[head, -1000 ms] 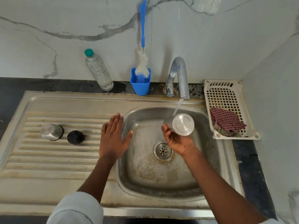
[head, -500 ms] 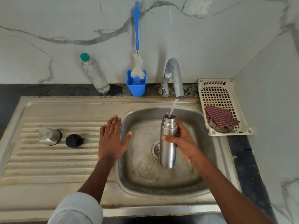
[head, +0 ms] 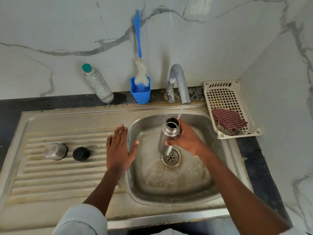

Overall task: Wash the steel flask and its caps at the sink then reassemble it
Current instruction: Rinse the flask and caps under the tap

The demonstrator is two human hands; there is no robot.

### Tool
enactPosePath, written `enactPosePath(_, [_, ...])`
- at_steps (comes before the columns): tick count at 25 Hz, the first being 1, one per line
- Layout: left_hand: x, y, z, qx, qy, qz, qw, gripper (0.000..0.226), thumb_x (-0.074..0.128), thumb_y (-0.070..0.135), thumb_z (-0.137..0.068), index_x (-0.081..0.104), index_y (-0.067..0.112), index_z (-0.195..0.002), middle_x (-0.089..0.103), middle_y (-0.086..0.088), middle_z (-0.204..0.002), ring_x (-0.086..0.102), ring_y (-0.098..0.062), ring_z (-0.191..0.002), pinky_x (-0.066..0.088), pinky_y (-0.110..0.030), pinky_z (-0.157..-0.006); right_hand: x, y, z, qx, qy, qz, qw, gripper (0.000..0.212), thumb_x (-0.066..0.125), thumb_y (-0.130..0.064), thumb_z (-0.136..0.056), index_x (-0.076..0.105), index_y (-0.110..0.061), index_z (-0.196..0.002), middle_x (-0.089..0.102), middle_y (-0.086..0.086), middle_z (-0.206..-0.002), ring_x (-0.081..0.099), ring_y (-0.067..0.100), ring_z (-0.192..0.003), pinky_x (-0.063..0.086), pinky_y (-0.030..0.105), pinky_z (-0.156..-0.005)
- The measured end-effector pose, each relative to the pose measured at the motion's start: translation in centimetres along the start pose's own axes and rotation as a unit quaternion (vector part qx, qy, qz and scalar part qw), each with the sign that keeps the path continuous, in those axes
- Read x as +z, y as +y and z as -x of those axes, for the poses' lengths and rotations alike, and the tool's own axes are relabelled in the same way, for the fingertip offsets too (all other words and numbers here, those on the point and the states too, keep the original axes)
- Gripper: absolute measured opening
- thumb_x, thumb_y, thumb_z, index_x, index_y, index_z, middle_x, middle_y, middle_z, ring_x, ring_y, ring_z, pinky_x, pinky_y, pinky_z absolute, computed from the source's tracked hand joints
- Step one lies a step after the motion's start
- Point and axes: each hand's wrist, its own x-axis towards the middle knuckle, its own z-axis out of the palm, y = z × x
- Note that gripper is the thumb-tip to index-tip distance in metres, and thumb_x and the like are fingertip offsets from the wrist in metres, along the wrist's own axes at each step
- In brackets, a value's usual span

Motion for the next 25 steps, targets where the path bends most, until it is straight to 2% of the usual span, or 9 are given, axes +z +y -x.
enactPosePath(3, [0.2,-0.1,0.2,0.008,0.005,-0.002,1.000,0.083,0.028,0.070,-0.104,0.022,0.017,-0.167,0.017,-0.003,-0.175,0.013,-0.021,-0.162,0.017,-0.049,-0.130,-0.9,1.3,1.0,0.011,0.100,-0.011,0.995,0.072,0.087,0.010,-0.067,0.060,-0.030,-0.122,0.073,-0.006,-0.113,0.068,0.007,-0.103,0.050,0.024,-0.085])
enactPosePath(7, [0.1,0.0,-0.2,-0.005,0.008,0.026,1.000,0.079,0.030,0.068,-0.104,0.030,0.017,-0.164,0.024,-0.005,-0.173,0.019,-0.023,-0.161,0.018,-0.050,-0.129,-2.1,3.3,1.8,0.002,0.040,0.030,0.999,0.073,0.086,0.014,-0.063,0.061,-0.027,-0.119,0.072,0.005,-0.112,0.069,0.026,-0.110,0.055,0.034,-0.089])
enactPosePath(10, [-1.1,3.8,-0.6,-0.009,0.028,0.202,0.979,0.068,0.032,0.064,-0.107,0.046,0.018,-0.155,0.048,-0.006,-0.160,0.042,-0.018,-0.149,0.033,-0.046,-0.124,-2.4,3.6,2.4,-0.013,0.067,0.042,0.997,0.074,0.087,0.014,-0.061,0.060,-0.023,-0.119,0.072,0.003,-0.111,0.069,0.018,-0.107,0.054,0.028,-0.086])
enactPosePath(12, [-2.8,7.9,-1.6,-0.011,-0.012,0.379,0.925,0.060,0.040,0.057,-0.108,0.050,0.020,-0.154,0.056,0.002,-0.154,0.050,-0.005,-0.139,0.042,-0.037,-0.119,-2.5,4.2,2.7,-0.002,0.008,0.050,0.999,0.073,0.087,0.013,-0.063,0.060,-0.024,-0.119,0.072,0.004,-0.113,0.068,0.017,-0.105,0.055,0.029,-0.086])
enactPosePath(14, [-4.6,12.1,-4.0,-0.009,-0.064,0.507,0.860,0.064,0.034,0.061,-0.108,0.042,0.023,-0.160,0.046,0.006,-0.162,0.041,0.000,-0.146,0.037,-0.030,-0.122,-3.1,4.0,3.1,0.027,0.048,0.019,0.998,0.072,0.086,0.014,-0.065,0.058,-0.027,-0.118,0.070,0.001,-0.112,0.066,0.015,-0.104,0.054,0.024,-0.083])
enactPosePath(16, [-6.0,15.9,-7.2,-0.026,-0.131,0.598,0.790,0.074,0.021,0.067,-0.107,0.028,0.023,-0.166,0.030,0.004,-0.171,0.030,-0.006,-0.155,0.026,-0.033,-0.127,-3.8,3.5,3.1,0.041,0.036,0.006,0.999,0.071,0.087,0.010,-0.067,0.058,-0.027,-0.120,0.071,0.000,-0.113,0.066,0.016,-0.106,0.054,0.024,-0.085])
enactPosePath(19, [-6.8,18.2,-10.7,-0.098,-0.191,0.668,0.712,0.079,0.012,0.067,-0.107,0.021,0.016,-0.167,0.024,-0.005,-0.173,0.024,-0.016,-0.159,0.013,-0.040,-0.132,-3.3,4.0,3.6,0.115,-0.005,-0.120,0.986,0.068,0.090,-0.013,-0.073,0.058,-0.022,-0.132,0.075,0.002,-0.116,0.072,0.022,-0.106,0.058,0.042,-0.089])
enactPosePath(21, [-7.1,18.5,-11.2,-0.103,-0.200,0.656,0.721,0.078,0.009,0.066,-0.107,0.023,0.017,-0.167,0.024,-0.005,-0.173,0.022,-0.017,-0.160,0.010,-0.041,-0.133,-3.0,4.7,4.2,0.177,0.029,-0.262,0.948,0.069,0.086,-0.034,-0.076,0.059,-0.012,-0.135,0.076,0.009,-0.112,0.073,0.029,-0.103,0.058,0.051,-0.092])
enactPosePath(25, [-9.0,18.9,-11.3,-0.022,-0.269,0.504,0.820,0.074,0.004,0.067,-0.105,0.014,0.030,-0.168,0.020,0.000,-0.174,0.021,-0.017,-0.159,0.011,-0.043,-0.127,-1.1,5.8,5.0,0.264,0.080,-0.490,0.827,0.069,0.078,-0.055,-0.084,0.066,-0.004,-0.129,0.072,0.021,-0.122,0.069,0.039,-0.115,0.052,0.056,-0.104])
